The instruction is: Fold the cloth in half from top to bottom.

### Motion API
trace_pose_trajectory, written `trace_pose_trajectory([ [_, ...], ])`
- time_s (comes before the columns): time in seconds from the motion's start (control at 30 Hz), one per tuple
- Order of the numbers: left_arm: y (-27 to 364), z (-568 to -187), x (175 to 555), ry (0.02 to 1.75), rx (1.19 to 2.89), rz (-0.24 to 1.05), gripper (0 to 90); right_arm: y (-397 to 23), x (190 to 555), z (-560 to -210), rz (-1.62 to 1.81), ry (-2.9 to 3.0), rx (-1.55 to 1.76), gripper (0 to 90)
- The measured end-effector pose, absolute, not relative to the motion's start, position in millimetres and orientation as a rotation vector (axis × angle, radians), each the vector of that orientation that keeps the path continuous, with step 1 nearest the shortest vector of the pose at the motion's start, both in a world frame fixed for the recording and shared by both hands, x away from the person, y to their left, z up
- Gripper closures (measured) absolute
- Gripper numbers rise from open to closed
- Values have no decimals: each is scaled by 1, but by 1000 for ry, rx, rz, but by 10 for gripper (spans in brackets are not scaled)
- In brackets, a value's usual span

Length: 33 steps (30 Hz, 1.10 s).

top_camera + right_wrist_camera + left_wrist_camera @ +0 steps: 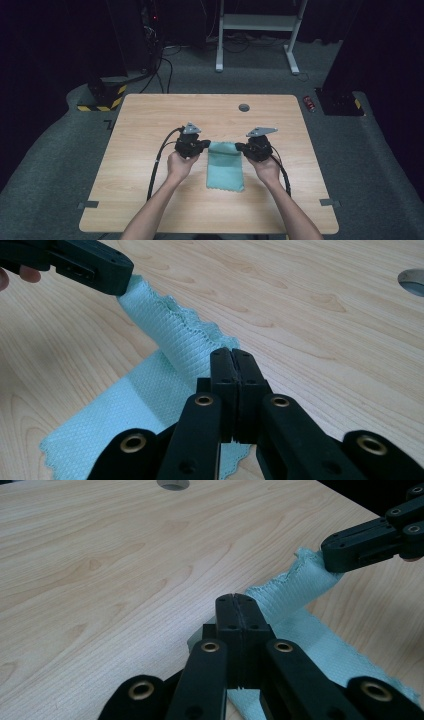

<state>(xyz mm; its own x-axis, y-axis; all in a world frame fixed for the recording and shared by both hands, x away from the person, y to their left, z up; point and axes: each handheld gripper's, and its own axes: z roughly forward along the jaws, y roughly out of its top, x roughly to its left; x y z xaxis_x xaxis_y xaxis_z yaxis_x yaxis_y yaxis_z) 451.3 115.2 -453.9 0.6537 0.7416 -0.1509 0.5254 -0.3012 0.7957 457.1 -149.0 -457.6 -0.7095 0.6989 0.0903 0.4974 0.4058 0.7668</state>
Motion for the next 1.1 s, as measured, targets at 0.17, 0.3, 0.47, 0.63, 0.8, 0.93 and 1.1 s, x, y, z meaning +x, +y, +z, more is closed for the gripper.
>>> trace_pose_trajectory([
  [0.17, 114, -453, 447, 973, 1980, 299, 900, -152, 455, -458, 1201, 2420, 1061, 892],
  [0.3, 115, -452, 442, 960, 1974, 287, 900, -154, 452, -458, 1207, 2424, 1038, 892],
  [0.47, 115, -452, 436, 948, 1969, 274, 900, -157, 449, -456, 1221, 2427, 1027, 892],
  [0.63, 115, -453, 433, 944, 1971, 270, 900, -160, 445, -458, 1239, 2429, 1039, 892],
  [0.8, 116, -454, 429, 938, 1973, 268, 900, -160, 443, -459, 1251, 2431, 1037, 892],
  [0.93, 116, -455, 426, 931, 1976, 262, 900, -161, 440, -460, 1265, 2434, 1037, 891],
  [1.1, 114, -457, 422, 921, 1995, 258, 900, -162, 437, -460, 1262, 2438, 1039, 891],
])
